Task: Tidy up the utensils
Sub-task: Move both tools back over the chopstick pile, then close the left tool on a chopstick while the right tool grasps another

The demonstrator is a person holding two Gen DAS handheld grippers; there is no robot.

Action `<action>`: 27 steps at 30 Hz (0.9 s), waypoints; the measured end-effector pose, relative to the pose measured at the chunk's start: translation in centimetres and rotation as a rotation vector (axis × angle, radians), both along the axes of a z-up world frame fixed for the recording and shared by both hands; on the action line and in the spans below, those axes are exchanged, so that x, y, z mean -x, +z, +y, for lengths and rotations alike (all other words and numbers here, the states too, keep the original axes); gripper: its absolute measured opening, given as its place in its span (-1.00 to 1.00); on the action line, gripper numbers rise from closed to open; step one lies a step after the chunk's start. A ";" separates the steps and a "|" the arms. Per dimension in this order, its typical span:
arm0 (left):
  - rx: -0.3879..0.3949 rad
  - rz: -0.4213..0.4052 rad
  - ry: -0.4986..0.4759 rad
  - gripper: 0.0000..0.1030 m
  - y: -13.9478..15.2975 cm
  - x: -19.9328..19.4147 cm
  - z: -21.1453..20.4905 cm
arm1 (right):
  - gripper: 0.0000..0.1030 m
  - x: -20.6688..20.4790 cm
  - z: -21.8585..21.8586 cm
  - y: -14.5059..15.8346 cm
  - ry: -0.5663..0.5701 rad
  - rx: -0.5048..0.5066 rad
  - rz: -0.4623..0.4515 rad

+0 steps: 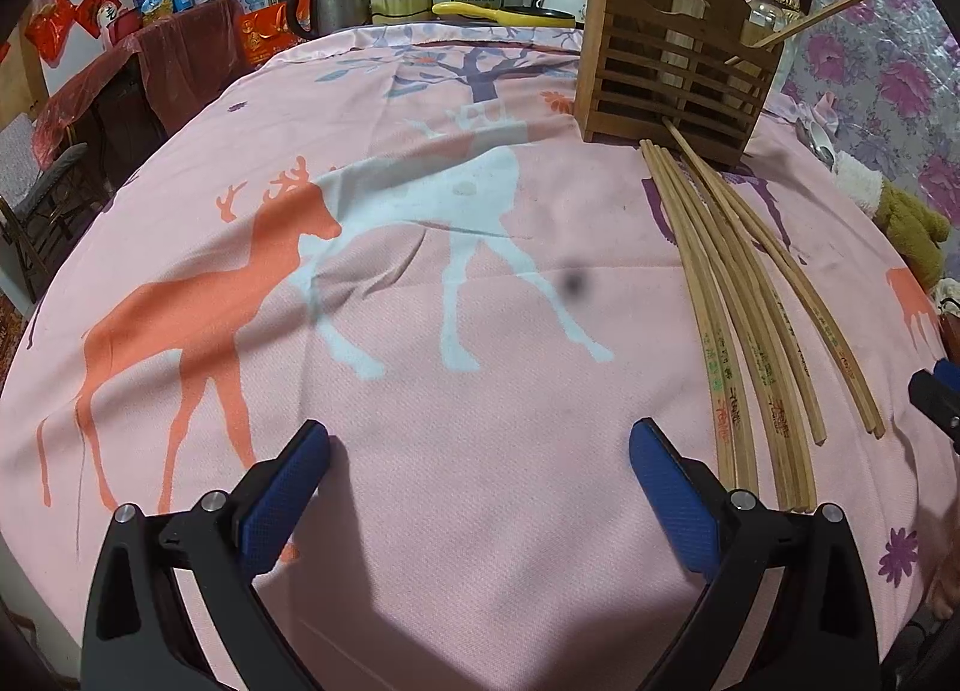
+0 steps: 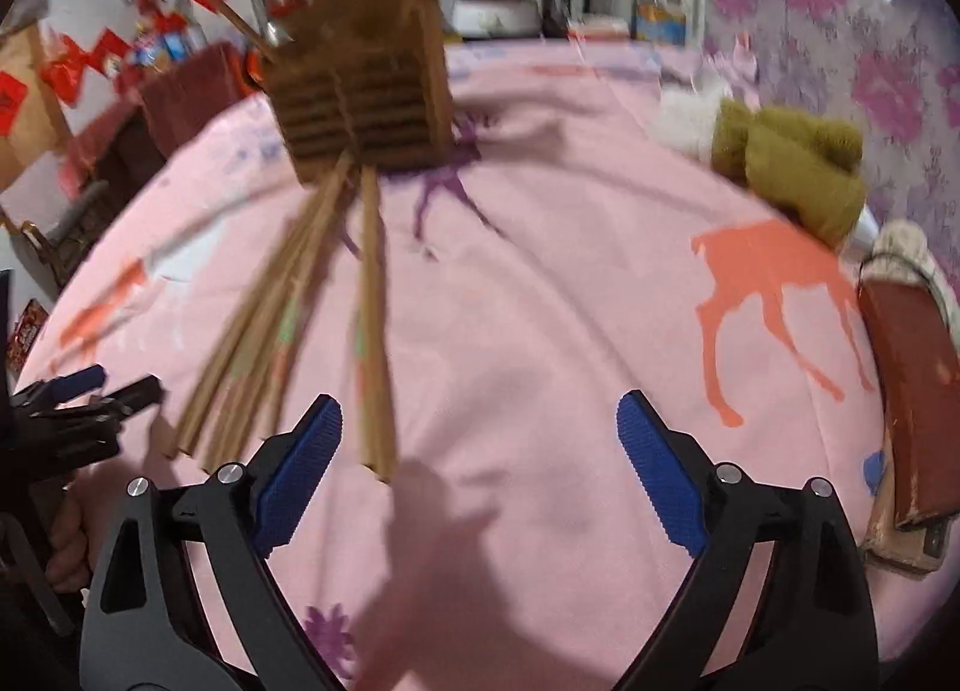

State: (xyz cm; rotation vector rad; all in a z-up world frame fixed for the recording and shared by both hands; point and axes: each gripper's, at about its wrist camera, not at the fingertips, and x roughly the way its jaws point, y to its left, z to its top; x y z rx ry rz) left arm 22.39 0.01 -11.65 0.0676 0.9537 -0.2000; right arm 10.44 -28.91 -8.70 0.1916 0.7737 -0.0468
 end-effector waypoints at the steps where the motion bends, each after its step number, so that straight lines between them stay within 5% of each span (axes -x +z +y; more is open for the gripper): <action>1: 0.005 -0.004 -0.004 0.90 0.1 0.1 0.0 | 0.74 0.2 0.5 -0.1 -0.005 0.012 -0.017; 7: 0.045 -0.103 -0.093 0.89 1.2 2.5 -0.6 | 0.76 -0.8 -0.2 -1.1 -0.016 -0.032 0.018; 13: -0.024 -0.070 -0.240 0.89 -0.1 4.2 -3.5 | 0.76 -1.2 -1.1 -1.7 -0.048 -0.107 0.043; 18: -0.072 -0.033 -0.220 0.92 -0.3 2.6 -3.4 | 0.76 -1.0 -1.1 -1.8 -0.057 -0.119 0.047; 20: -0.105 -0.022 -0.114 0.92 -0.2 0.9 -1.7 | 0.76 -1.0 -1.1 -1.8 -0.056 -0.119 0.043; 25: 0.021 0.012 0.009 0.88 0.3 -0.1 1.7 | 0.75 -0.8 -0.6 -1.4 -0.028 -0.094 0.019; 27: 0.006 -0.017 -0.057 0.58 0.4 0.7 0.5 | 0.74 -0.6 0.0 -1.1 -0.007 -0.068 0.000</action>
